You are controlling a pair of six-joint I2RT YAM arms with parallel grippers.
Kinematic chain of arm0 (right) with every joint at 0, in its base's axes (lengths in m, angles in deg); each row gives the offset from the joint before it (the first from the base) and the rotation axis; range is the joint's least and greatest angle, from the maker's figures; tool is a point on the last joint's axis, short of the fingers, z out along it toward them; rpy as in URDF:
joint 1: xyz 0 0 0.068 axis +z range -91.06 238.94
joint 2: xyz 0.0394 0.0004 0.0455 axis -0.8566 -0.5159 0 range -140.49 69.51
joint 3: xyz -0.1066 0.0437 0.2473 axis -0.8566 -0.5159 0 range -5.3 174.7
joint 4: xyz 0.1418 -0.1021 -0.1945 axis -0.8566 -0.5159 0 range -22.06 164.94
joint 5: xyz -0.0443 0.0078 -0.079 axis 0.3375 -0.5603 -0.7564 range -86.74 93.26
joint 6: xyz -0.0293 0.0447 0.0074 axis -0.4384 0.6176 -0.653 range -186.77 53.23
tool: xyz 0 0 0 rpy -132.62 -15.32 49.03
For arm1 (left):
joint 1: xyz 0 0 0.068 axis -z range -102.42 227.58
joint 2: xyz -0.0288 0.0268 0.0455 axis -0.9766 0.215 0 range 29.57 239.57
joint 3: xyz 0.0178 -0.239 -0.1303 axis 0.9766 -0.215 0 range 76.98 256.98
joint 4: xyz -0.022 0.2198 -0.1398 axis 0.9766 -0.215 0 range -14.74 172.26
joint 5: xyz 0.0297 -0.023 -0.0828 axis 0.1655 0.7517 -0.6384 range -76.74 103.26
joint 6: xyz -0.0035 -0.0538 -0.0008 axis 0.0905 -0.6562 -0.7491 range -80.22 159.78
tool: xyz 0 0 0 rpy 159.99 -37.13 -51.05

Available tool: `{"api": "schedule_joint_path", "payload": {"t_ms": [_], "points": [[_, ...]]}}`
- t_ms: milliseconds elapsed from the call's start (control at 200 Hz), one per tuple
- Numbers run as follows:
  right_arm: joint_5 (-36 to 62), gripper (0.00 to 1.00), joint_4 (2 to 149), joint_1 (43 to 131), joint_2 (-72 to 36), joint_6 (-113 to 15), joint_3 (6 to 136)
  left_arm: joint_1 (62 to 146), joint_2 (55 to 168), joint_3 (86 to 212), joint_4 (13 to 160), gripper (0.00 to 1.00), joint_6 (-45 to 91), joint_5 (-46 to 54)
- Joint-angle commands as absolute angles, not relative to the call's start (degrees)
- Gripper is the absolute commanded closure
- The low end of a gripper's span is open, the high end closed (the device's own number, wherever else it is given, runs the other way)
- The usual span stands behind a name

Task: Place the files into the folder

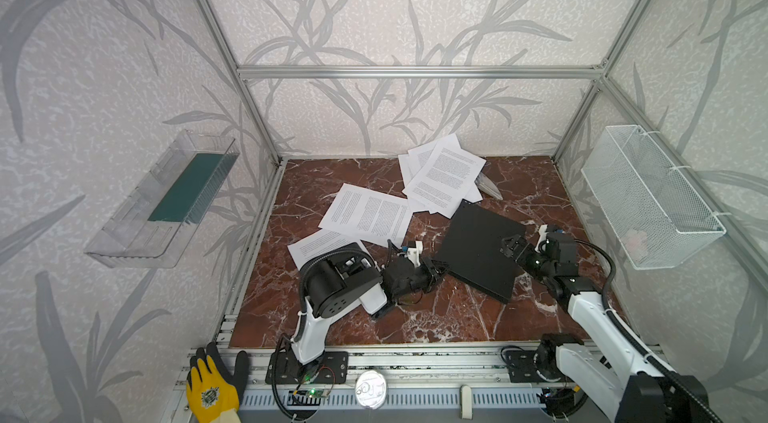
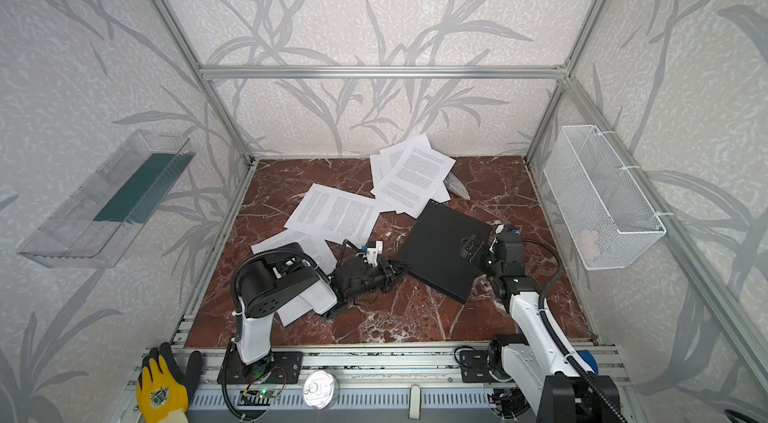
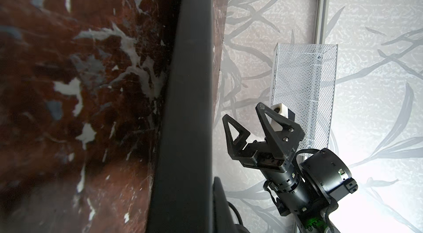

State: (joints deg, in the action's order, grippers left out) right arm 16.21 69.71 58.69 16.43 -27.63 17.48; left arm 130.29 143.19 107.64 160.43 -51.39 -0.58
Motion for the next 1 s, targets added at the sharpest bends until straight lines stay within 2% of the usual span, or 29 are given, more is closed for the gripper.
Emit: {"api": "schedule_joint_path", "payload": {"t_ms": [0,315,570,865,995], "points": [[17.69,0.01,68.88,58.41,16.27,-27.61,18.09,129.97,141.06,109.38,163.29,1.00,-53.91,-1.48],[15.76,0.01,67.46,57.19,13.29,-25.51,17.81,129.97,141.18,110.09,163.26,1.00,-54.41,-2.00],[21.96,0.00,74.42,57.01,7.96,-23.11,16.41,130.01,141.70,110.73,163.24,1.00,-54.67,-2.65],[22.95,0.10,76.34,57.01,10.94,-22.72,15.49,130.05,143.01,111.34,163.26,1.00,-54.62,-3.43],[23.29,0.19,77.90,57.00,10.72,-22.16,14.92,130.05,143.31,111.26,163.28,1.00,-54.61,-3.50]]}}
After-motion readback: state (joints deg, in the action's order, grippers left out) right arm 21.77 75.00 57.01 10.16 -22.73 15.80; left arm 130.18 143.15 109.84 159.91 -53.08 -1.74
